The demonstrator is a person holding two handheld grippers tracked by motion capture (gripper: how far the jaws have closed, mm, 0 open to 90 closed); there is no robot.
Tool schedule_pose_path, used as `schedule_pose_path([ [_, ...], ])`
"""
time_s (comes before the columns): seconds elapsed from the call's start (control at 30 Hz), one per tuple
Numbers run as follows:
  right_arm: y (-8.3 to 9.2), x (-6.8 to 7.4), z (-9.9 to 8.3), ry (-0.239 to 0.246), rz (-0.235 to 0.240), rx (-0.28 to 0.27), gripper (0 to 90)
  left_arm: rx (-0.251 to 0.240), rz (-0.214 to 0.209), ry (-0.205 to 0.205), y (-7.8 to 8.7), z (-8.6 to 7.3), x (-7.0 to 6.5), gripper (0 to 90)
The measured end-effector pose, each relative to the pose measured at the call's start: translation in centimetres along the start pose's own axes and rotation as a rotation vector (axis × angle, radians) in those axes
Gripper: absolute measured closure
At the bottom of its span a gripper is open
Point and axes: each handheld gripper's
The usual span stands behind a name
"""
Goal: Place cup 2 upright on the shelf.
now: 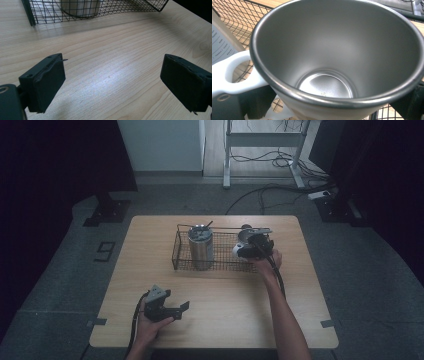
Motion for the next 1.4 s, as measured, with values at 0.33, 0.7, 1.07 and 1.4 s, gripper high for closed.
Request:
schedule_pose_path([
  [0.33, -0.5, 0.4, 0.3, 0.034, -0.033, 0.068, 8.0, -0.001, 0.0, 0.004, 0.0, 0.0, 0.0, 6.0],
  [0.7, -0.9, 0.5, 1.2, 0.017, -0.005, 0.1, 7.9, -0.004, -0.002, 0.005, 0.0, 0.0, 0.0, 6.0],
  [1.07, -1.9, 0.5, 0.7, 0.023, -0.025, 0.151, 7.9, -0.004, -0.003, 0.006, 0.1, 0.0, 0.0, 6.0],
  [1.4, -2.2, 0.6, 0.6, 0.033, -0.025, 0.184, 7.9, -0.006, -0.004, 0.005, 0.1, 0.0, 0.0, 6.0],
])
Point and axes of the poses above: each handheld gripper's, and its own axes: y roughly backward along the jaws, z roughly out of its top, x roughly to its left, and after that the axes turned 7 degrees about -x, right-handed
